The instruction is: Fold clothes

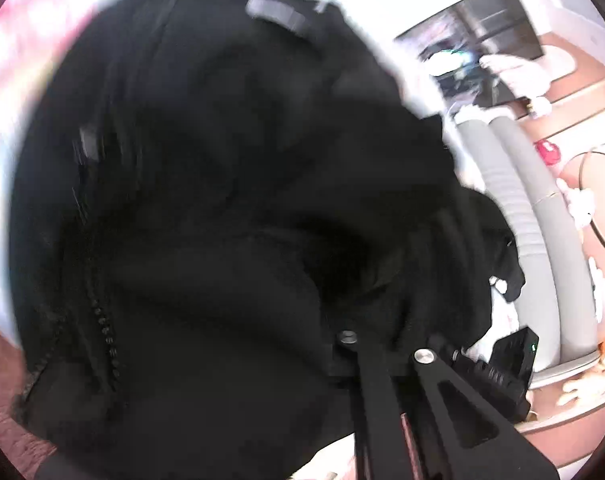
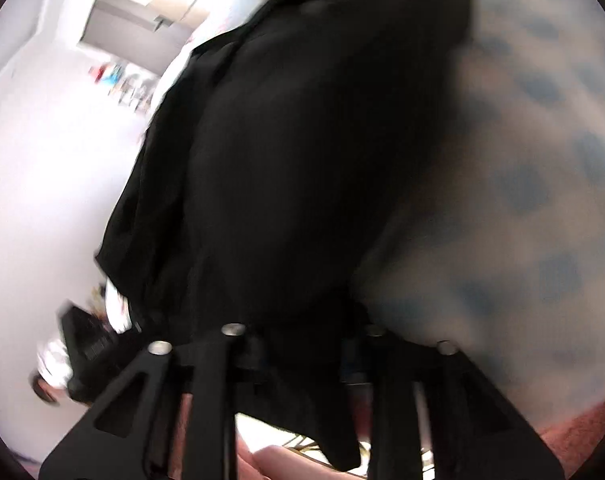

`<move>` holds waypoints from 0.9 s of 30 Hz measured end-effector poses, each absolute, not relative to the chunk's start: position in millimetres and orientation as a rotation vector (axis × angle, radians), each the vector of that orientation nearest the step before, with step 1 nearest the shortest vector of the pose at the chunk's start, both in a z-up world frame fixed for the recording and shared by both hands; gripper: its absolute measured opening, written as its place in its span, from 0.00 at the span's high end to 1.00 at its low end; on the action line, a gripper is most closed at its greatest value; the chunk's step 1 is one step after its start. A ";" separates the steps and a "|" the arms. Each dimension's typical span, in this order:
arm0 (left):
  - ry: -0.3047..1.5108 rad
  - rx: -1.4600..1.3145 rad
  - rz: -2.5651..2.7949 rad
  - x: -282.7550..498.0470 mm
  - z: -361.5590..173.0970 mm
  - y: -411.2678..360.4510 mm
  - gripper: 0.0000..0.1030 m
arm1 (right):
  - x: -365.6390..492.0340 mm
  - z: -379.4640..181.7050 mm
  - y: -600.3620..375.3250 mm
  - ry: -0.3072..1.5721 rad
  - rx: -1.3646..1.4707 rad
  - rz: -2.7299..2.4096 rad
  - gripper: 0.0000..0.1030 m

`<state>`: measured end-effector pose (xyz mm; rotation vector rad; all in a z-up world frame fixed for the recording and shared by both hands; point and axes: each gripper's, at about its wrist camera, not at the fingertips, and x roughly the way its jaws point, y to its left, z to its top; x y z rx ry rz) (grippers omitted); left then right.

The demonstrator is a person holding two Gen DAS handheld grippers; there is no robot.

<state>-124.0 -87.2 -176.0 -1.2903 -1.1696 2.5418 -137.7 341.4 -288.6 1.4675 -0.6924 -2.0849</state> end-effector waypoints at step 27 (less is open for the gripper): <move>-0.405 -1.475 2.485 -194.8 -140.6 6.6 0.24 | -166.4 -173.2 394.0 -0.500 1.306 -2.436 0.27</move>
